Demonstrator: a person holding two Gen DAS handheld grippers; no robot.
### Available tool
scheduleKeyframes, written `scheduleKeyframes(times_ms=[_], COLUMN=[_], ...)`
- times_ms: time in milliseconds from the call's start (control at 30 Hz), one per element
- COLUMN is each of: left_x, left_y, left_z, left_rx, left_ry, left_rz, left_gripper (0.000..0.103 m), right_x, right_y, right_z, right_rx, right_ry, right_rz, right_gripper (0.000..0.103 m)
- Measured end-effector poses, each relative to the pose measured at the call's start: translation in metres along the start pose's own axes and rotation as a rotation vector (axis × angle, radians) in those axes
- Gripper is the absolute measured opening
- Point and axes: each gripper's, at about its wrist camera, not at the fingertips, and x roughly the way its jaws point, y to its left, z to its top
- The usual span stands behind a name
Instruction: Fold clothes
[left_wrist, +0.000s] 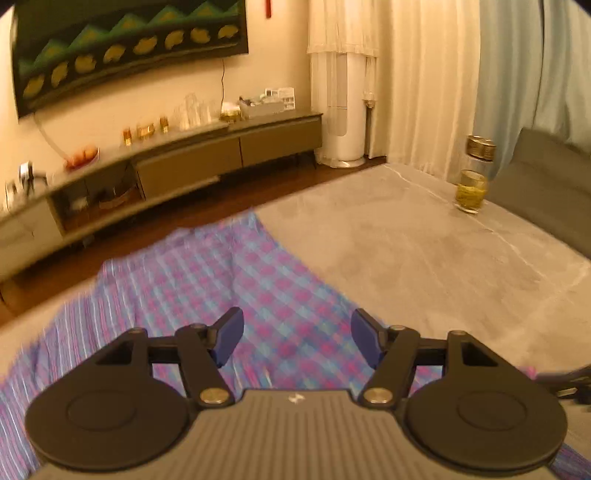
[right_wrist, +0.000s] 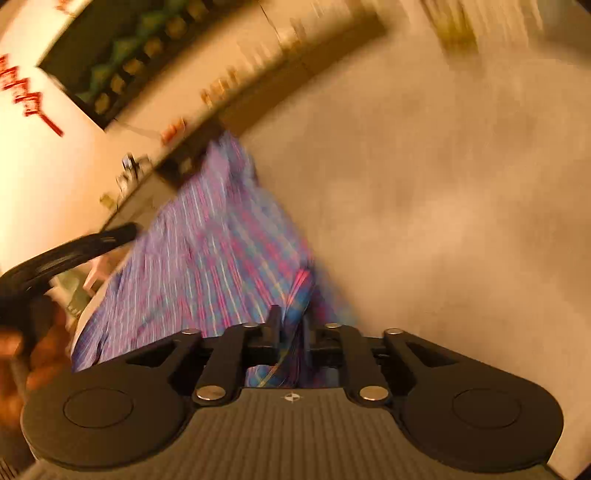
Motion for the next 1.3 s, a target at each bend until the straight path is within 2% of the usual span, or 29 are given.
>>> scheduleKeyframes(times_ms=[67, 133, 233, 267, 333, 400, 433, 467, 567, 700, 733, 767, 800, 900, 933, 967, 1033, 1100, 1167, 1233, 1300], left_x=[0.024, 0.050, 0.093, 0.108, 0.139, 0.168, 0.180, 0.185, 0.201, 0.209, 0.208, 0.205, 0.194, 0.137, 0.120, 0.104, 0.082, 0.070, 0.047, 0.011, -0.035], left_y=[-0.002, 0.006, 0.014, 0.015, 0.018, 0.019, 0.021, 0.025, 0.040, 0.044, 0.042, 0.040, 0.037, 0.026, 0.021, 0.016, 0.005, -0.002, 0.000, 0.015, 0.036], left_z=[0.016, 0.027, 0.031, 0.031, 0.026, 0.020, 0.018, 0.017, 0.026, 0.036, 0.038, 0.041, 0.041, 0.025, 0.015, 0.003, -0.029, -0.059, -0.077, -0.087, -0.096], left_rx=[0.032, 0.029, 0.017, 0.016, 0.023, 0.046, 0.054, 0.042, -0.025, -0.027, -0.019, -0.017, -0.038, -0.097, -0.104, -0.111, -0.125, -0.141, -0.178, -0.292, -0.392], left_ry=[0.013, 0.033, 0.073, 0.089, 0.127, 0.167, 0.174, 0.144, 0.145, 0.147, 0.154, 0.160, 0.153, 0.106, 0.106, 0.113, 0.185, 0.257, 0.257, 0.226, 0.142], left_rz=[0.034, 0.066, 0.066, 0.071, 0.081, 0.092, 0.099, 0.103, 0.095, 0.168, 0.197, 0.222, 0.221, 0.103, 0.070, 0.041, 0.019, 0.051, 0.101, 0.097, 0.093], left_gripper=[0.063, 0.063, 0.061, 0.060, 0.053, 0.049, 0.050, 0.052, 0.053, 0.056, 0.055, 0.047, 0.042, 0.048, 0.048, 0.048, 0.048, 0.051, 0.051, 0.051, 0.056], right_x=[-0.005, 0.004, 0.042, 0.054, 0.075, 0.087, 0.085, 0.084, 0.084, 0.080, 0.079, 0.077, 0.072, 0.052, 0.051, 0.053, 0.062, 0.066, 0.064, 0.061, 0.053], right_y=[0.015, 0.032, 0.058, 0.059, 0.058, 0.050, 0.050, 0.050, 0.051, 0.052, 0.052, 0.052, 0.049, 0.039, 0.037, 0.035, 0.035, 0.041, 0.047, 0.048, 0.044], right_z=[0.016, 0.028, 0.019, 0.011, -0.005, -0.019, -0.024, -0.027, -0.024, -0.024, -0.026, -0.025, -0.020, -0.006, -0.001, 0.001, -0.008, -0.023, -0.034, -0.035, -0.028], right_rx=[-0.141, -0.296, -0.587, -0.625, -0.688, -0.689, -0.712, -0.739, -0.728, -0.732, -0.735, -0.730, -0.707, -0.634, -0.622, -0.615, -0.644, -0.728, -0.808, -0.808, -0.769], right_ry=[-0.084, -0.101, 0.019, 0.063, 0.147, 0.234, 0.223, 0.222, 0.250, 0.283, 0.290, 0.308, 0.285, 0.202, 0.173, 0.179, 0.242, 0.277, 0.271, 0.281, 0.231], right_rz=[-0.008, -0.002, 0.054, 0.055, 0.055, 0.042, 0.043, 0.042, 0.066, 0.117, 0.129, 0.153, 0.165, 0.195, 0.162, 0.143, 0.117, 0.093, 0.079, 0.079, 0.069], right_gripper=[0.021, 0.021, 0.021, 0.021, 0.021, 0.022, 0.021, 0.021, 0.022, 0.025, 0.029, 0.035, 0.035, 0.035, 0.035, 0.035, 0.035, 0.037, 0.049, 0.051, 0.051])
